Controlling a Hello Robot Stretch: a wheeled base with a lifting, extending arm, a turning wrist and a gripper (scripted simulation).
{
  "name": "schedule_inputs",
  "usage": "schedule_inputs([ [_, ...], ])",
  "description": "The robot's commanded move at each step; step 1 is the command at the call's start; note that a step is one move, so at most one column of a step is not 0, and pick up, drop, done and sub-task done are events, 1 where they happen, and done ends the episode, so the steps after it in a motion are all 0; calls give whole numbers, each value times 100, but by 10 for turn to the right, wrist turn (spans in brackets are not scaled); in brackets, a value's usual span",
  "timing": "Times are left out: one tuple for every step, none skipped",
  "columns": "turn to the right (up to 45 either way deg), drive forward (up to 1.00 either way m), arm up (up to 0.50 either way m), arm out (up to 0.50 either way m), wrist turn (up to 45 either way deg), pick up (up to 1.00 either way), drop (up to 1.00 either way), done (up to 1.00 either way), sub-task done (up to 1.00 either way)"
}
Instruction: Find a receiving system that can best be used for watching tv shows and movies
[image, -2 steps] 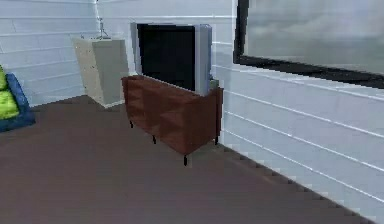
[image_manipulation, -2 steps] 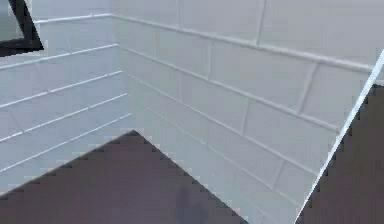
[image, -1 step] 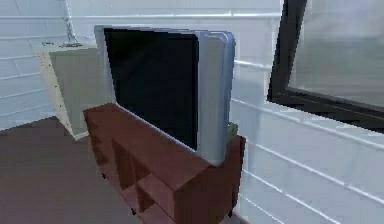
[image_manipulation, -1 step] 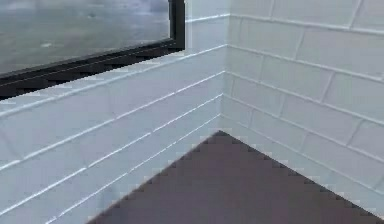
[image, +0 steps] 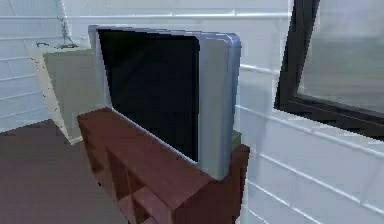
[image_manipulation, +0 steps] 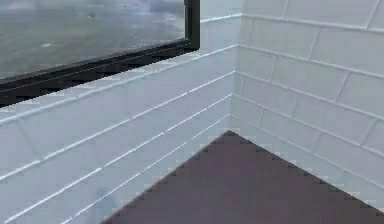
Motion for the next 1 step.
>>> schedule_inputs([
  [0, 0, 0, 0, 0, 0, 0, 100, 0],
])
